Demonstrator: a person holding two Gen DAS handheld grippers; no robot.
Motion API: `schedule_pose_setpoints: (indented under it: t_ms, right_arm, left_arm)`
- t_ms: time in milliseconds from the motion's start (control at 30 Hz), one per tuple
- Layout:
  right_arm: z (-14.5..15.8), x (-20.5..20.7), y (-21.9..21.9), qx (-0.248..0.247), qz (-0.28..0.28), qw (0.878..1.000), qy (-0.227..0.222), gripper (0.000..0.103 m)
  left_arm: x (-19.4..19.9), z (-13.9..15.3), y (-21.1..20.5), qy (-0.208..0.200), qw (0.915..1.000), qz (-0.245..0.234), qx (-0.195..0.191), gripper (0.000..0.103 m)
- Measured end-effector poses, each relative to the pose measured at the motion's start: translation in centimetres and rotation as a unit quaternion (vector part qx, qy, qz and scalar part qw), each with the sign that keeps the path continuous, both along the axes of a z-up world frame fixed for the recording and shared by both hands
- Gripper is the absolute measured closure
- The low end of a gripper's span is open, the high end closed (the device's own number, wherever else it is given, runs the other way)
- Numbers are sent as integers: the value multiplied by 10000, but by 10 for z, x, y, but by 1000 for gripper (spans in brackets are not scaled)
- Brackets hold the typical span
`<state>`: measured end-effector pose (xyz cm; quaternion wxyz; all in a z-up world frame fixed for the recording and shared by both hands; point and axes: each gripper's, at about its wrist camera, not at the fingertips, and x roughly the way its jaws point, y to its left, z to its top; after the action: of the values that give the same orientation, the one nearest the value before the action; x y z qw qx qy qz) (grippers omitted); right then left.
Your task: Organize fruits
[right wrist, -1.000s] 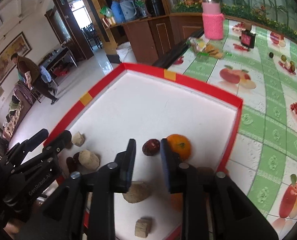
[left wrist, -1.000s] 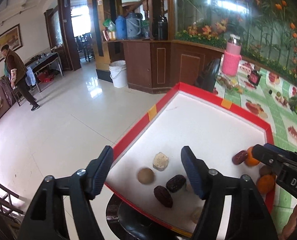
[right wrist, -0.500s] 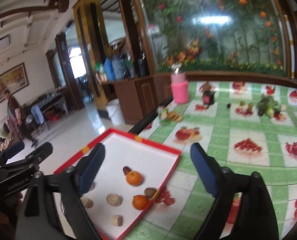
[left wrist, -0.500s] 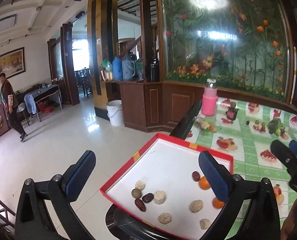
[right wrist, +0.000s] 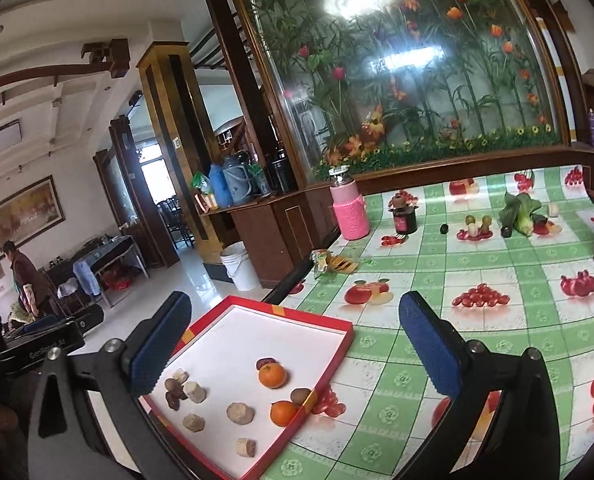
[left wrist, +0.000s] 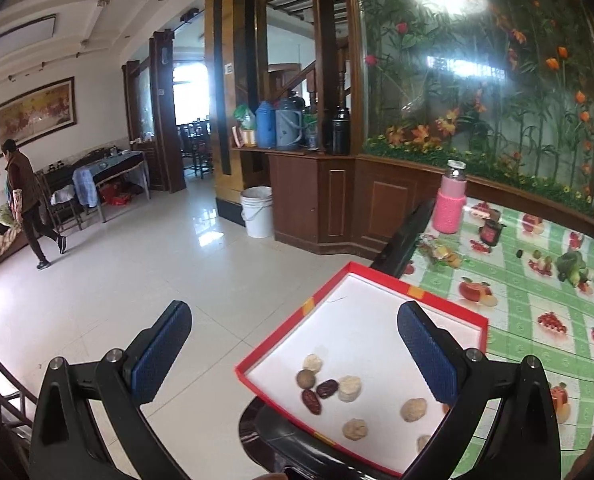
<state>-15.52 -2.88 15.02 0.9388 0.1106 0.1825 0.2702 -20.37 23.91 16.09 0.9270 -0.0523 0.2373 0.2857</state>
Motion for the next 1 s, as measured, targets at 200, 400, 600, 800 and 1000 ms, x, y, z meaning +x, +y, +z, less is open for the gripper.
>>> schedule_pose_setpoints:
  t_ms: [200,400,600,800,1000]
  right_arm:
    - [-6,-5,15,-187,192,9996,0,0]
    - [-12,-13,30,-417,334,9985,-117,0]
    - [-12,-18,38,-528,394,9976,-206,0]
    - [-13,-20,44,-572,465,9971,-200,0]
    - [-14,-24,51,-626,533,9964,-215,0]
  left_arm:
    - [-2,-6,7,13,9998,175,84,0]
    - [0,-9,5,113,9997,119,181,0]
    - [-3,-9,7,137,9996,138,220,0]
    - [-8,-7,10,58,9991,251,342,0]
    - [-14,-8,9,-4,9981,271,557,0]
